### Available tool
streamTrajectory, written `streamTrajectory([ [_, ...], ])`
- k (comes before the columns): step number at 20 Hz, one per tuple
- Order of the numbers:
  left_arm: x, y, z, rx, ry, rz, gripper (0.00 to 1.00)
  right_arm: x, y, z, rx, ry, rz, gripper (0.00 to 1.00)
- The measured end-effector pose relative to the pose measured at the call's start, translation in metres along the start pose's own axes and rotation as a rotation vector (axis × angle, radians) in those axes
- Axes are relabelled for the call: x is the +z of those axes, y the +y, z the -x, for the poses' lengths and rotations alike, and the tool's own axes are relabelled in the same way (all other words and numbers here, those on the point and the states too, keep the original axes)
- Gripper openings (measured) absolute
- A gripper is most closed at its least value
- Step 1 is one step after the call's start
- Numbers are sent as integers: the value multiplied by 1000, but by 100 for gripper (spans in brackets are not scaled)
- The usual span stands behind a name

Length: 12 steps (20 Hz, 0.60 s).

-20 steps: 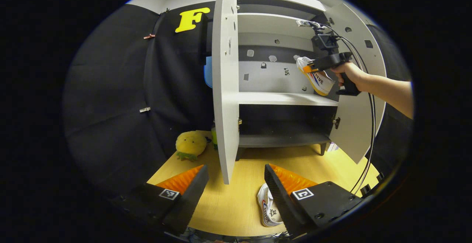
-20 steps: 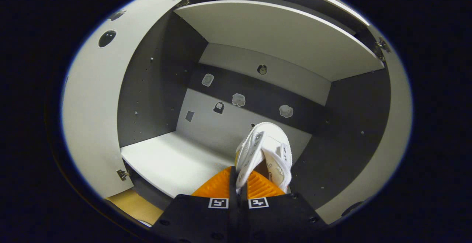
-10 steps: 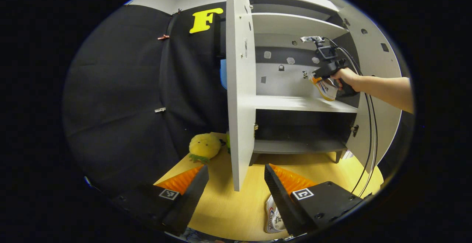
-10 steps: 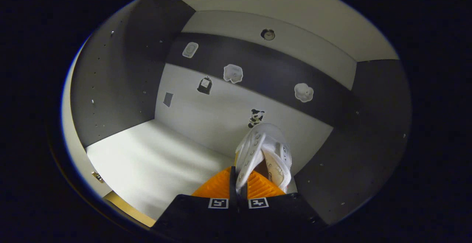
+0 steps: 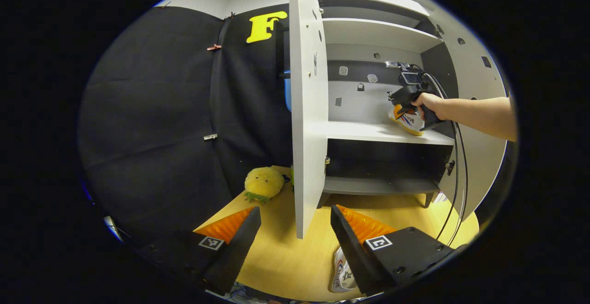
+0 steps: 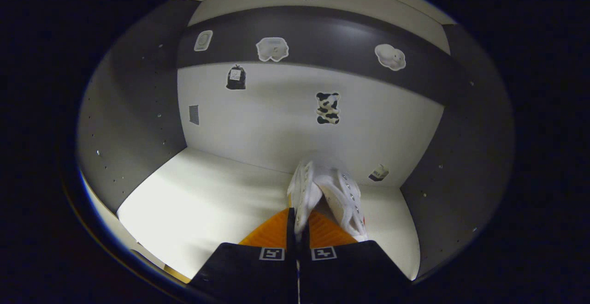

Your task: Grab one shoe with the right hand and put it into the shoe cabinet, grab the other shoe with the left hand and put it into the shoe cabinet; then close the right door with the right hand and the left door with the left hand.

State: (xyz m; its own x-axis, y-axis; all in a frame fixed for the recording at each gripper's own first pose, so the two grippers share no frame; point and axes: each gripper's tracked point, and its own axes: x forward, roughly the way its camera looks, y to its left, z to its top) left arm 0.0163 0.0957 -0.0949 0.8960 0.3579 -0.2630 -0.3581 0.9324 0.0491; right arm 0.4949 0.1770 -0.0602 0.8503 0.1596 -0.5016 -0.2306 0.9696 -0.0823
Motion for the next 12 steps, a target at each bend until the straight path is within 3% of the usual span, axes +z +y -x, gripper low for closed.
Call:
streamTrajectory([
  [1,0,-1,2,1,-1,1,95,-4,0,2,-5,20,-25,6],
  [5,-8,-6,10,-4,14,39,95,-4,-2,22,7,36,-46,28],
  [6,-12,-7,12,-11,18,50,95,-1,-2,29,13,21,-49,49],
  [9,-19,-11,18,-31,27,56,95,5,0,59,25,-28,-62,64],
  [11,-23,-13,21,-47,33,48,95,10,-2,82,25,-86,-62,83],
  [12,-27,-13,24,-56,35,41,95,12,-2,94,19,-116,-56,98],
])
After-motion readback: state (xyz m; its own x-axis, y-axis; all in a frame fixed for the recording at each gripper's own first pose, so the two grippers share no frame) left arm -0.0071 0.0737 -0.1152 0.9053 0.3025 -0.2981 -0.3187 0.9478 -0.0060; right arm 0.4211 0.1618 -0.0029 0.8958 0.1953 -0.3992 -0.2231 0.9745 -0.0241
